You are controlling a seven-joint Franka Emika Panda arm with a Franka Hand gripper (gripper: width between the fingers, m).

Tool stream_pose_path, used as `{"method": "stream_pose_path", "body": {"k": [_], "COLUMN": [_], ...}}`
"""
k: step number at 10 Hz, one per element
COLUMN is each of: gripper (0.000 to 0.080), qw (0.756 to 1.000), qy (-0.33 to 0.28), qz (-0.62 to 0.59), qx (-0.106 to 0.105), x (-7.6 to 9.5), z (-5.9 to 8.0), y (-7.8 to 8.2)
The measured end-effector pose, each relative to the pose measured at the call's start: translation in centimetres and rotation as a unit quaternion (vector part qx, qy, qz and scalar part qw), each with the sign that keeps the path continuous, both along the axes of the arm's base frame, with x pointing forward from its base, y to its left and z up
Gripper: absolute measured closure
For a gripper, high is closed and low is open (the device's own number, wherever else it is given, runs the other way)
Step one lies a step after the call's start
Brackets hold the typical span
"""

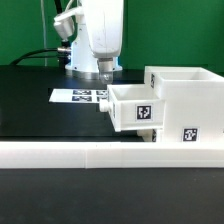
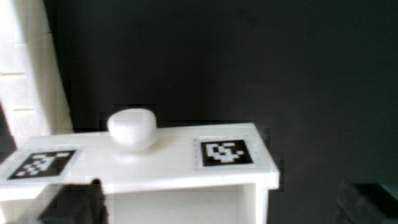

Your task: Assemble drawer

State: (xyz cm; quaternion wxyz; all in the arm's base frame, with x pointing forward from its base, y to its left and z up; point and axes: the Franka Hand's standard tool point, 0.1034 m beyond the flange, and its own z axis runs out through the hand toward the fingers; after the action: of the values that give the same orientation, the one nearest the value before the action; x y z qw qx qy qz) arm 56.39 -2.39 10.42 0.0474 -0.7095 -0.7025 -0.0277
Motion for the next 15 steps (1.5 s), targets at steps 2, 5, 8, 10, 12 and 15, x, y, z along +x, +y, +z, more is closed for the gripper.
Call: {"method": "stream_pose_path", "body": {"k": [2,5,8,10,12,15], "gripper": [0.0151,0.0151,0.0151,0.0151,0.0151,0.0151], "qw": [1.0,0.997,0.993,0.993,0.992,0.991], "qy": [0.001,0.0,0.006,0.008,0.012,0.02], "qz": [0.001,0.024,0.02,0.022,0.03,0.059], "qx": [0.005,0.069,0.113,0.119,0.125,0.119], "x": [-0.1,0.8,1.9,2.2,2.1,2.2], "z": [-0.2,-1.9,-3.0,-3.4,-4.1,-4.8], "y": [-0.4,-2.6,-4.2,-2.9,-1.9,-0.5]}}
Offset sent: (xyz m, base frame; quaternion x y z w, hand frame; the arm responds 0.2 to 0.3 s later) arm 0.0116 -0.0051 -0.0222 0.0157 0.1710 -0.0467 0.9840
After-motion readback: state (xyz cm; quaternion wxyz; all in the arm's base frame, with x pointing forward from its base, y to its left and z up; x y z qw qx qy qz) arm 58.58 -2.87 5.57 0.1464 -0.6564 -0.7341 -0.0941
